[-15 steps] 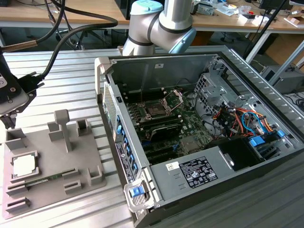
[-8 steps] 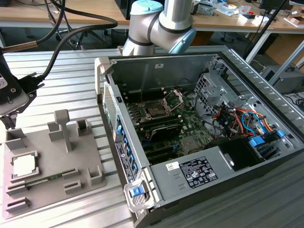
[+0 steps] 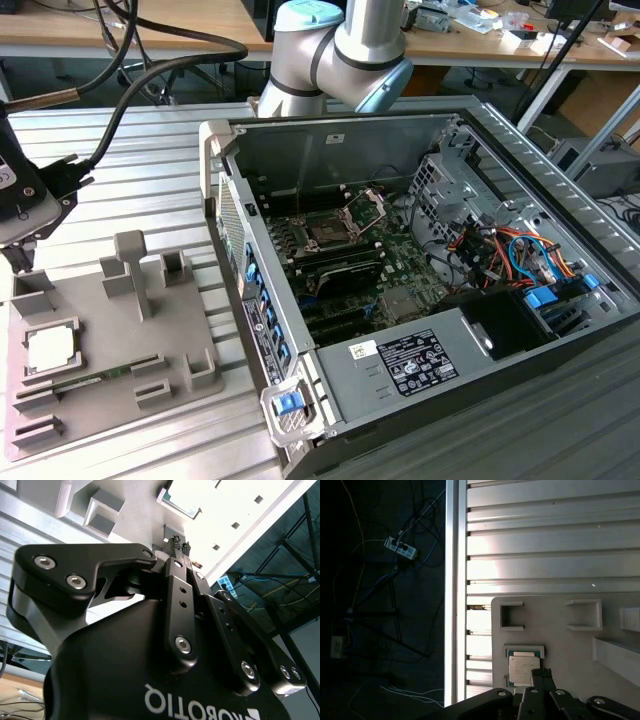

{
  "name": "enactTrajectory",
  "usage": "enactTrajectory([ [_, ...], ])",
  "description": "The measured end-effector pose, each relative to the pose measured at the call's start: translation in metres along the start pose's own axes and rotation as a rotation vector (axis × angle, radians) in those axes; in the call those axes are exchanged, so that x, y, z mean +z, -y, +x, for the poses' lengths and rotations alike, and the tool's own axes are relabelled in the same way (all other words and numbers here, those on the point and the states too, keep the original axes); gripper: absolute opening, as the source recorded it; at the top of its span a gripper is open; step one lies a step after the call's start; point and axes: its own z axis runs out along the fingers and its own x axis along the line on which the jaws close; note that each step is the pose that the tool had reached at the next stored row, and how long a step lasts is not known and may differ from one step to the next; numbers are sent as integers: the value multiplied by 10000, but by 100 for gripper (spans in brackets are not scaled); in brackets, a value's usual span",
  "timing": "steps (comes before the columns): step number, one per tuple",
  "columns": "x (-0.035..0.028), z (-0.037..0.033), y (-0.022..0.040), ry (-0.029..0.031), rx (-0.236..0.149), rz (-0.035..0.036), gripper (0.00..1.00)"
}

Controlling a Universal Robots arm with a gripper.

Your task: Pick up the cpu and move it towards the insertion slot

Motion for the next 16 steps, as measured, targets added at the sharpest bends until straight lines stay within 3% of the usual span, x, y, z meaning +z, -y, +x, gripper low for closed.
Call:
enactTrajectory([
  [16,29,0,1,1,0,0,11],
])
